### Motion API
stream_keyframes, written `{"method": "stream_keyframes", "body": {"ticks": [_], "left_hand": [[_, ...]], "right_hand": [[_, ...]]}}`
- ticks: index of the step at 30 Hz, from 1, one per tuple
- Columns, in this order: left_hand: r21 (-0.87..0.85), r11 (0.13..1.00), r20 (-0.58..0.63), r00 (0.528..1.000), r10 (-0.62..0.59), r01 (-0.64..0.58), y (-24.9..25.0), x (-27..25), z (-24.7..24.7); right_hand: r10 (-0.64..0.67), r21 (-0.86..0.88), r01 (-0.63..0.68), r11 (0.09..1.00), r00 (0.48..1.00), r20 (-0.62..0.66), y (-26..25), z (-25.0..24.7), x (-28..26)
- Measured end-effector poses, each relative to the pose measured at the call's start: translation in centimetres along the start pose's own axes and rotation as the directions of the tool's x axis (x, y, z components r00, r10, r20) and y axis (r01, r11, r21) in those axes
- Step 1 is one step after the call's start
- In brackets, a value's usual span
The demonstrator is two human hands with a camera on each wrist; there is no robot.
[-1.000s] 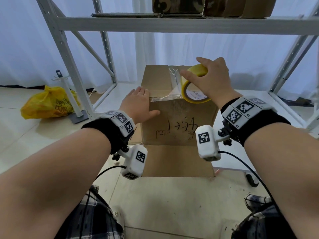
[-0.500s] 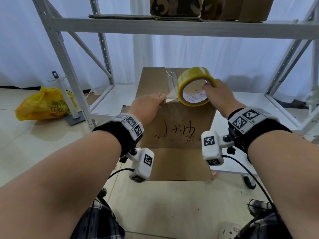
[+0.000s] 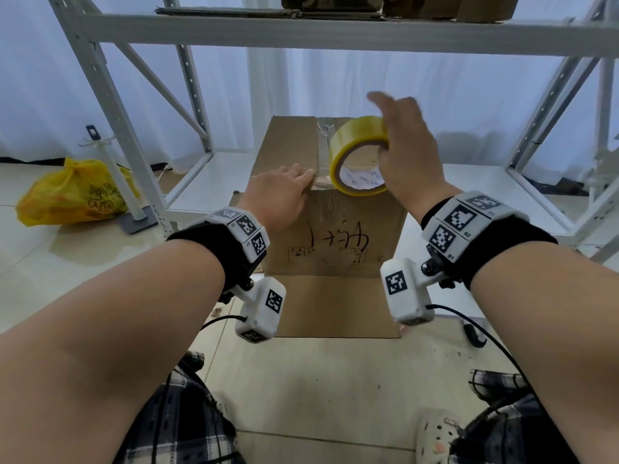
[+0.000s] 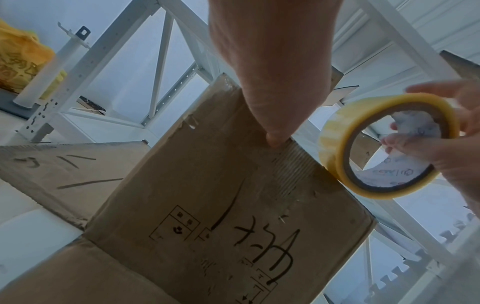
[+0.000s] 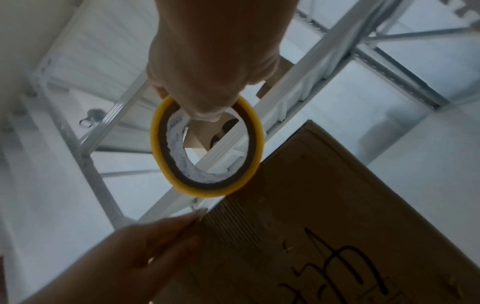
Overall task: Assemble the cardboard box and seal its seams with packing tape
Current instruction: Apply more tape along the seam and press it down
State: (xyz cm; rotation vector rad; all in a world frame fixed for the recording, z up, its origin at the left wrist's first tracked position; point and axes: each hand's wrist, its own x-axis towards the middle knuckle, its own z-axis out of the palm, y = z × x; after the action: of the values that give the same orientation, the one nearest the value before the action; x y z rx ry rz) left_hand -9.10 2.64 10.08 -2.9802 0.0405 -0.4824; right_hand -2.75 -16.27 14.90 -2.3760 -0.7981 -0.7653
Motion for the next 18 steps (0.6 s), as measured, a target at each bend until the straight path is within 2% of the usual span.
{"method": "stream_keyframes", "body": {"ticks": [2,6,8,10,15,18], "left_hand": [[-0.002,1.0,0.017,0.999,-0.03,0.03,0.1,0.1,0.1],[-0.003,0.999,-0.034,0.999,-0.035,0.034,-0.1,0.1,0.4],[-0.021,0.999,-0.063,0.998,-0.029,0.028,-0.4,0.0,0.3],[-0.038,0.999,-0.065,0.997,-0.032,0.03,-0.2,-0.1,0.2],[-0.079,0.991,-0.067,0.992,-0.109,0.104,0.1,-0.2,0.5],[-0.072,0.992,-0.023,0.994,-0.105,0.103,0.2,-0.1,0.8]], "right_hand": [[-0.002,0.032,0.001,0.999,0.999,0.037,-0.4,0.3,0.2],[0.258,0.219,-0.263,0.94,0.965,0.05,0.3,0.6,1.3],[0.319,0.255,-0.321,0.912,0.947,0.05,0.5,0.6,1.8],[0.292,0.25,-0.289,0.924,0.956,0.025,0.0,0.3,2.6],[0.051,0.214,-0.041,0.976,0.998,-0.037,-2.0,-0.7,4.2],[0.099,0.163,-0.102,0.981,0.995,0.028,-0.4,-0.6,3.7]]}}
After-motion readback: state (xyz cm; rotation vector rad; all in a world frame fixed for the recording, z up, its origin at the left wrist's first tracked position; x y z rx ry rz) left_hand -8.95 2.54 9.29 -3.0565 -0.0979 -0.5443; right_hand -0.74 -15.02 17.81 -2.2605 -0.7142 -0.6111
